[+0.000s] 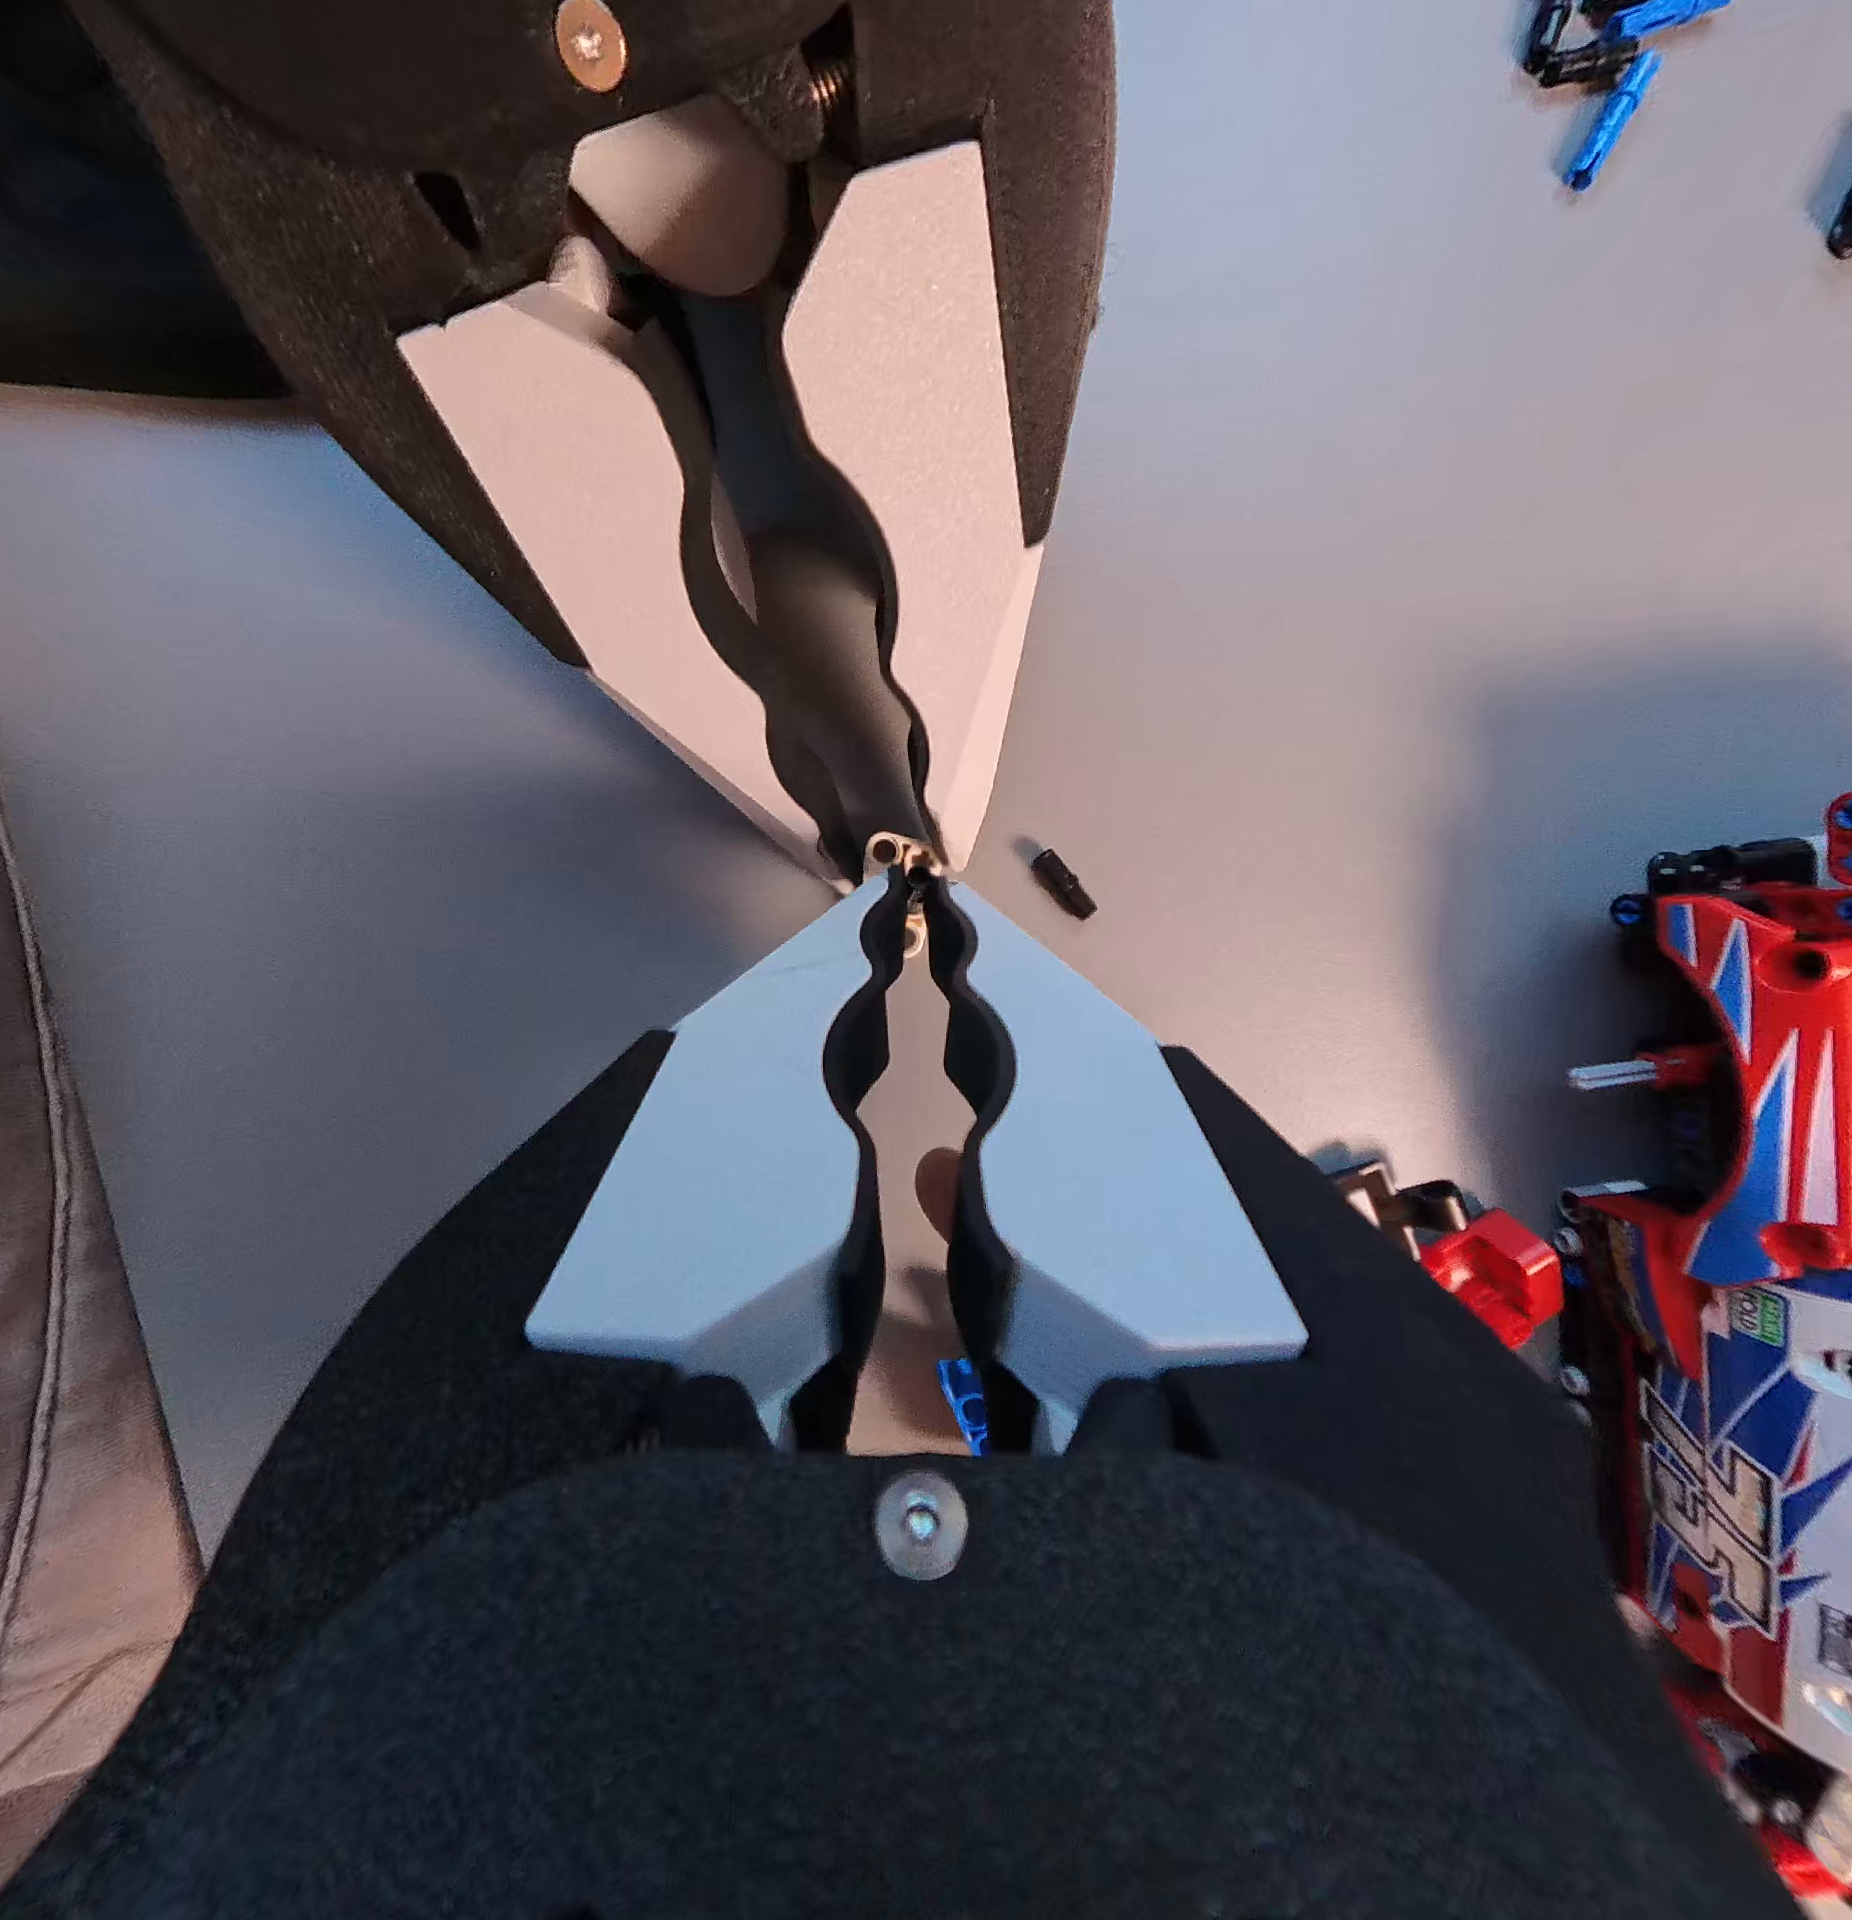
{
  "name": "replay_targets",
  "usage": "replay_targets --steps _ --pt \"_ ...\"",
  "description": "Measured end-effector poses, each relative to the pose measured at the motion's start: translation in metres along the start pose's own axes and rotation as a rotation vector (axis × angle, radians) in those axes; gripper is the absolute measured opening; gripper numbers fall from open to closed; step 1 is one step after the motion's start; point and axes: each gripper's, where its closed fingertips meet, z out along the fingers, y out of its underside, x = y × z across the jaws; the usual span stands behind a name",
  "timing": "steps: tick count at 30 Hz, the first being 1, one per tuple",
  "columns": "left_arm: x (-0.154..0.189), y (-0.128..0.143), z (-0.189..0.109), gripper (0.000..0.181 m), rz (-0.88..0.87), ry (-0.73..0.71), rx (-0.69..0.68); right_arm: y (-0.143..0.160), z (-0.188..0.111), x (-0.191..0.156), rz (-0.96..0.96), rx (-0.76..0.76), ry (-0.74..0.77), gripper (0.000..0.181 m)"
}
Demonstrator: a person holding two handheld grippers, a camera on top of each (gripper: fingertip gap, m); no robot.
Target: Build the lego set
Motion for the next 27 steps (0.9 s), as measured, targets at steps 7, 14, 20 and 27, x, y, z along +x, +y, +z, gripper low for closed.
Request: replay_targets --steps 7,14,20,27 --pt "-0.0001 0.0002 0.0001 0.014 -0.018 0.006 -0.001 -0.0003 -0.0018 0.0012 0.13 0.217 0.005 0.001" --pt "-0.0002 0.0002 0.0002 0.014 -0.032 0.005 -0.003 0.001 -0.0027 0.0003 0.05 0.256 0.108 0.001" --pt "-0.0002 0.0002 0.0003 0.014 -0.053 0.008 -0.005 0.0009 -0.0012 -0.0004 0.039 0.192 0.05 0.001" --pt "-0.0004 0.0004 0.0004 0.014 -0.07 0.002 -0.01 0.0016 -0.001 0.0 0.043 0.224 0.084 0.001"
